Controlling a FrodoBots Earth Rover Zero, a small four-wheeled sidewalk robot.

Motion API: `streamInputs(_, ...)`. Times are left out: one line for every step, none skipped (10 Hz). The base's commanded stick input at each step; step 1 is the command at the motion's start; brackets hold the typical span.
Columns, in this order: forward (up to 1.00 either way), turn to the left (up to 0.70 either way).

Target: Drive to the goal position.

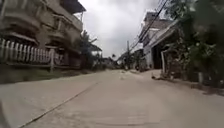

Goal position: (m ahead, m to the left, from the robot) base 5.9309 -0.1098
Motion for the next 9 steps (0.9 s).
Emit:
streamInputs(0.7,-0.1)
streamInputs(0.7,-0.11)
streamInputs(0.7,-0.12)
streamInputs(0.7,-0.13)
streamInputs(0.7,-0.13)
streamInputs(0.7,-0.13)
streamInputs(0.7,-0.12)
streamInputs(0.7,-0.12)
streamInputs(0.7,-0.13)
